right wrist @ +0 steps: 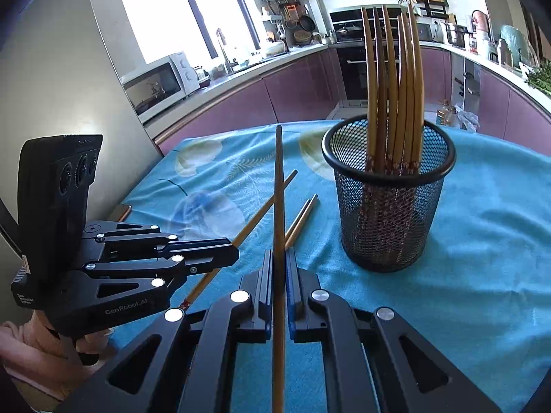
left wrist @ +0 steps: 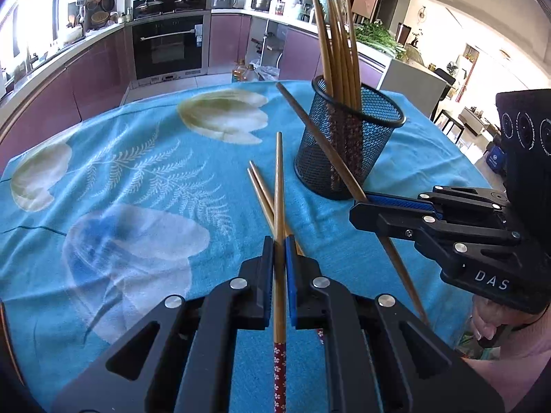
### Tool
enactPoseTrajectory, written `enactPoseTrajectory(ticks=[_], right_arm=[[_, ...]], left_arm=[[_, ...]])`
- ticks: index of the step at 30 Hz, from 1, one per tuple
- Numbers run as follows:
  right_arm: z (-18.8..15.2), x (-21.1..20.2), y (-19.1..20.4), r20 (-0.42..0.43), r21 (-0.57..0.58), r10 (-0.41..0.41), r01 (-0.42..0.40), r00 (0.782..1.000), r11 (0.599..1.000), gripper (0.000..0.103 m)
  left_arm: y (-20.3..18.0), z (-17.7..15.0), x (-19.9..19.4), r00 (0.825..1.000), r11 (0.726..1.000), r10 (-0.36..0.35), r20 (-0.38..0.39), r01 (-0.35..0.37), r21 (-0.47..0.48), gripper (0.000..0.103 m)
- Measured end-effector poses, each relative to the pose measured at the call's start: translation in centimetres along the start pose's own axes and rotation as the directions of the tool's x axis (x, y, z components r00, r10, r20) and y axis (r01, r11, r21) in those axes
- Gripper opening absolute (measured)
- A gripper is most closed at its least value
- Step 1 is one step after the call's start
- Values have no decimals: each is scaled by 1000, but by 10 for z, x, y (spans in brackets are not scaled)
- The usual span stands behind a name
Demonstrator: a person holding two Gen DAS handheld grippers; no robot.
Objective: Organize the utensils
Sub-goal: 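Raise the left tool's chopstick upright over the cup while the right tool raises its own, then hold both upright chopsticks above the mesh cup rim, aligning them over the opening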
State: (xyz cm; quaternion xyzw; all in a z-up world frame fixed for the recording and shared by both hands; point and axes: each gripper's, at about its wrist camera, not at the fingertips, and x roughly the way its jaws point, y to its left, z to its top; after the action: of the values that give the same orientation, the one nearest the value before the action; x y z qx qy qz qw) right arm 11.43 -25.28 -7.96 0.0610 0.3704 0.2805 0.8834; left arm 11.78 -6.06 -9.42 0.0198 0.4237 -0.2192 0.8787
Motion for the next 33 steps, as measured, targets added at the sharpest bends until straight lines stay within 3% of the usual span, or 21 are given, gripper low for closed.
enactPoseTrajectory(ticks=[19,33], right_arm=[[11,-45,-11,129,7,-10,9,992,1000,6],[18,-59,-14,178,17,-12,9,984,1000,6]], left_arm=[[-3,16,-49,986,990,-139,89,141,-13,8],[-5,28,-69,972,981,-192,137,194,-4,8]])
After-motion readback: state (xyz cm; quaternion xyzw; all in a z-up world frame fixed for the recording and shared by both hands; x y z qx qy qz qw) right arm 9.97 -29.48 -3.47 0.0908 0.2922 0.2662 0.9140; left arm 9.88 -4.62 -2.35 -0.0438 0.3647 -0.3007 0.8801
